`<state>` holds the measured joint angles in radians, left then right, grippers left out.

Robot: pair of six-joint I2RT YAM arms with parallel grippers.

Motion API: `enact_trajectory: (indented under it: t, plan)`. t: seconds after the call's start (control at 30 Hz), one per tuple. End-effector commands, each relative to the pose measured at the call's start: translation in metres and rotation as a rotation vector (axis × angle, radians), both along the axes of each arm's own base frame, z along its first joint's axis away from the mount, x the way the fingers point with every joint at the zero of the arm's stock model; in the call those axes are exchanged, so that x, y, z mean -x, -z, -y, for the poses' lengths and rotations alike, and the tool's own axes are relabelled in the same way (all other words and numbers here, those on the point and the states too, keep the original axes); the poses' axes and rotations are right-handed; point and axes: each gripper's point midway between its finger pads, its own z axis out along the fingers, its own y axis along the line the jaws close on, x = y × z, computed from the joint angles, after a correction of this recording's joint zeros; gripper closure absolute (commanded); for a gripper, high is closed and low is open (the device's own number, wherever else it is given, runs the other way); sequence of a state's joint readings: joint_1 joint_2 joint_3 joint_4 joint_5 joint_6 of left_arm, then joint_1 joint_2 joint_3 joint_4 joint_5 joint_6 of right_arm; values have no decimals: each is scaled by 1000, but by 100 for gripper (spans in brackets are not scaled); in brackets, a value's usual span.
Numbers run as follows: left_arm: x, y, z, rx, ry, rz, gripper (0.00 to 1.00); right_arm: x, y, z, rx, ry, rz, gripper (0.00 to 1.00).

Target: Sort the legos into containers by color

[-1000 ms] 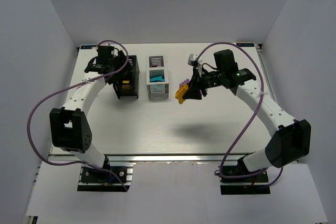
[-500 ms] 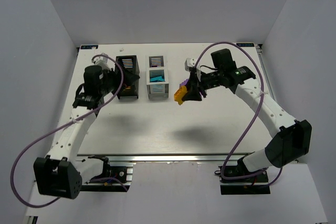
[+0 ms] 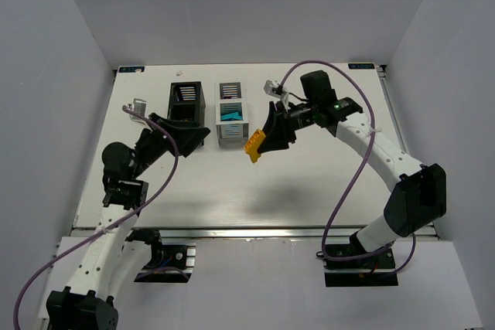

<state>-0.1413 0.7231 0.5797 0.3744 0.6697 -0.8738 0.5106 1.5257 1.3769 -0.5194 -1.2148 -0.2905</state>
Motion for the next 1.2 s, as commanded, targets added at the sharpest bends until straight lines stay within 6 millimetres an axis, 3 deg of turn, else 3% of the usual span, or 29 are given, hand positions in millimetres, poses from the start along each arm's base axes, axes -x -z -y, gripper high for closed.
enact_trajectory:
  t: [0.0, 0.07, 0.4, 0.8, 1.17]
  plan:
    - [12, -13, 12, 13, 92, 75, 4, 17, -16, -5, -53, -54, -103, 95]
    - [8, -7, 19, 5, 113, 52, 4, 21, -15, -6, -38, -50, -180, 95]
    - [1, 3, 58, -60, 140, 19, 4, 16, -16, -9, -42, -42, -191, 96]
    - [6, 14, 73, -71, 166, -5, 5, 17, -12, -10, -30, -30, -194, 96]
    - [9, 20, 82, -56, 189, -43, 17, 17, -7, -11, -18, -15, -190, 97]
